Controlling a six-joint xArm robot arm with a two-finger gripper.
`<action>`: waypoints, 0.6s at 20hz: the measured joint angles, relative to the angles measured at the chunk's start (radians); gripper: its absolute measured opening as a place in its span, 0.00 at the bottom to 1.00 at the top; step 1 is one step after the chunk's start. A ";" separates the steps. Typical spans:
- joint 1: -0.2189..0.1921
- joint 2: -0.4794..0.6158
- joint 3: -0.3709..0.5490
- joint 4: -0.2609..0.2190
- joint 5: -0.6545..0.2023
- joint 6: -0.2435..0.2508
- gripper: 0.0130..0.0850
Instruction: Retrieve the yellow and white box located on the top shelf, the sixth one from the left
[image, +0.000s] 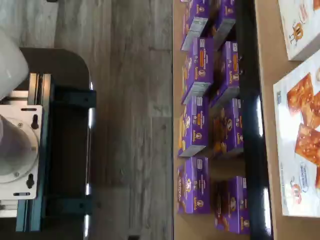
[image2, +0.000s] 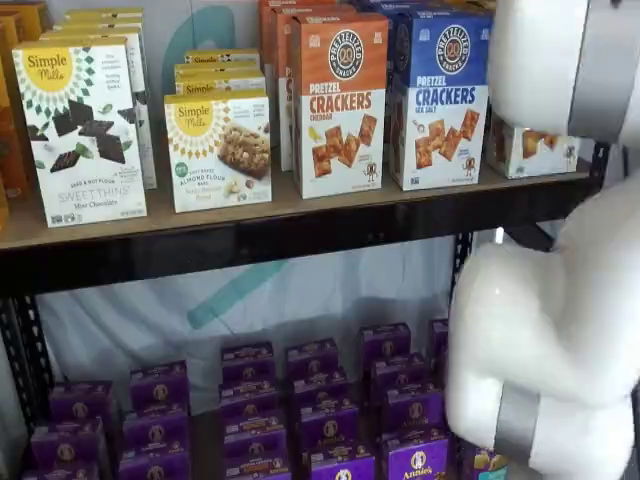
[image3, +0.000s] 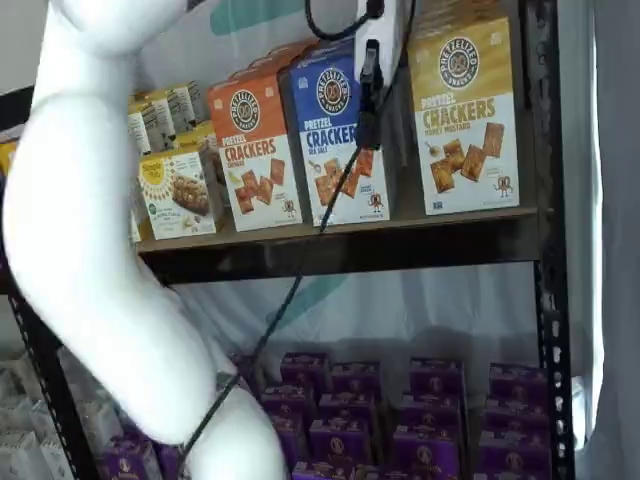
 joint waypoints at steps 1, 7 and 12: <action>0.006 0.002 -0.003 -0.008 0.007 0.003 1.00; 0.036 -0.043 0.048 0.002 -0.008 0.035 1.00; -0.029 -0.057 0.055 0.112 -0.032 0.024 1.00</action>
